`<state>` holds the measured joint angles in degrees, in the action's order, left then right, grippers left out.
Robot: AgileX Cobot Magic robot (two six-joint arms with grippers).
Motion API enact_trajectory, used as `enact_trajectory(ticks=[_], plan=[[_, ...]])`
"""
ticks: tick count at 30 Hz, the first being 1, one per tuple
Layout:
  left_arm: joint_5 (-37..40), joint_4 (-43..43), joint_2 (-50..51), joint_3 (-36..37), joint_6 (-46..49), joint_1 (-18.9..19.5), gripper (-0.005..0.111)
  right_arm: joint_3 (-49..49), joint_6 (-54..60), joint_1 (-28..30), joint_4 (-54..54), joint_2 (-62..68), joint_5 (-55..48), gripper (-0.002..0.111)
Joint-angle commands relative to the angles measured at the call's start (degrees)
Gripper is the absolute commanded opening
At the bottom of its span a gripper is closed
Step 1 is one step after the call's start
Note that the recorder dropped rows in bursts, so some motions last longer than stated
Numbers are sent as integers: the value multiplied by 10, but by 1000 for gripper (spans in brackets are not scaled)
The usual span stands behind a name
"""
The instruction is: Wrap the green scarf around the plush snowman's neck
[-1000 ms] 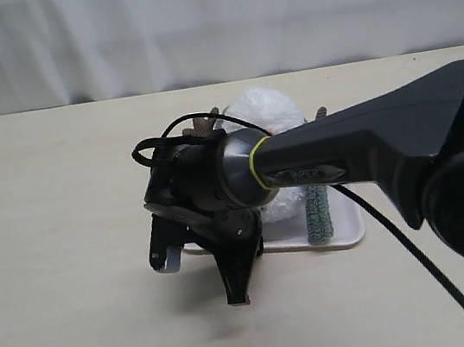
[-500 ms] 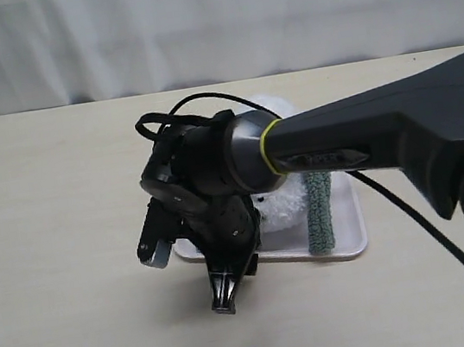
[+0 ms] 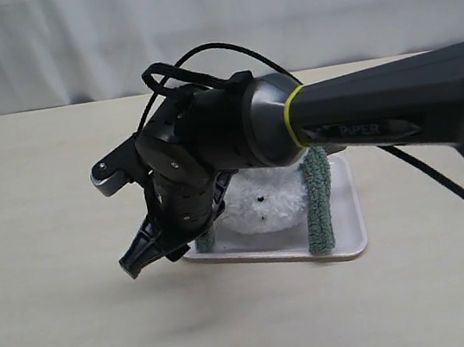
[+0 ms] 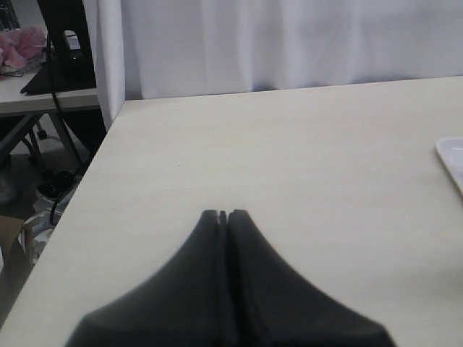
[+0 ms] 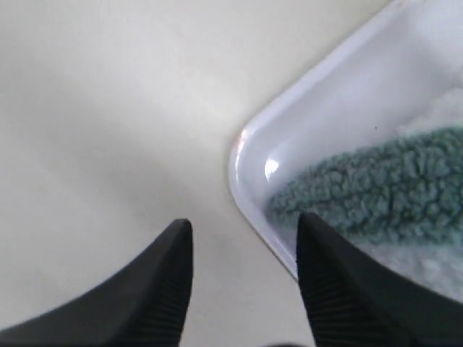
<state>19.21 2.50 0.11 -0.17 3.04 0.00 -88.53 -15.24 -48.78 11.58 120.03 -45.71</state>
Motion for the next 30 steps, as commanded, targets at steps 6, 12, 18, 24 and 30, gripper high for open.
enact_trajectory(ticks=[6, 12, 18, 24, 30], plan=[[-6, -1, -1, 2, -1, -1, 0, 2, -125, 7, 31, 25, -3, 65], [-6, -1, -1, 2, -1, -1, 0, 2, -172, 7, 69, 42, -3, 65], [-6, -1, -1, 2, -1, -1, 0, 2, -218, 7, 118, 45, -17, 59], [-6, -1, -1, 2, -1, -1, 0, 2, -237, 7, 132, 69, 39, 49], [-7, -1, -1, 2, -1, -1, 0, 2, -216, 6, 137, 88, 64, 41]])
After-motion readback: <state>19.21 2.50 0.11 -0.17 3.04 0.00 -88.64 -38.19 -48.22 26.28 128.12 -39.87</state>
